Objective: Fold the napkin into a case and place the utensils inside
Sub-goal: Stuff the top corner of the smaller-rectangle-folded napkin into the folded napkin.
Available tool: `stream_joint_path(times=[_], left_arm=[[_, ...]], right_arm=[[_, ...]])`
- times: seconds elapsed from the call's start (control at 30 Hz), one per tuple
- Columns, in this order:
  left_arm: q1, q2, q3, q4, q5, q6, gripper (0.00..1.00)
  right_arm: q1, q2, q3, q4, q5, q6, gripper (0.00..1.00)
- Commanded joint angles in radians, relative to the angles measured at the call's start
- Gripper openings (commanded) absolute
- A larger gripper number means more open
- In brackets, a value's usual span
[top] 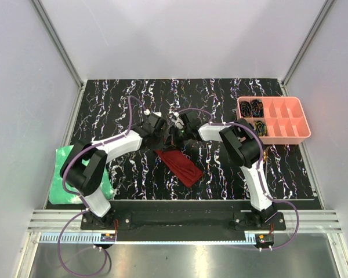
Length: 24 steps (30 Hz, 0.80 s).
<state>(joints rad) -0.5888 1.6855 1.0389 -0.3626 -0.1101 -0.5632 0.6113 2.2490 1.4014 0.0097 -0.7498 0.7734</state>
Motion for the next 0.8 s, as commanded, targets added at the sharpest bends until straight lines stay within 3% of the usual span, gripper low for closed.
stream_joint_path(times=[0.0,0.27,0.77], left_arm=[[0.001,-0.038,-0.013,0.063,0.029,-0.038,0.00],[0.014,-0.030,-0.019,0.044,0.015,-0.037,0.00],[0.017,-0.046,-0.043,0.059,0.032,-0.037,0.00]], right_arm=[[0.018,0.029,0.033,-0.001,0.026,-0.008,0.06],[-0.005,-0.111,-0.045,-0.004,0.020,-0.029,0.35],[-0.036,-0.164,-0.065,-0.036,0.017,-0.056,0.42]])
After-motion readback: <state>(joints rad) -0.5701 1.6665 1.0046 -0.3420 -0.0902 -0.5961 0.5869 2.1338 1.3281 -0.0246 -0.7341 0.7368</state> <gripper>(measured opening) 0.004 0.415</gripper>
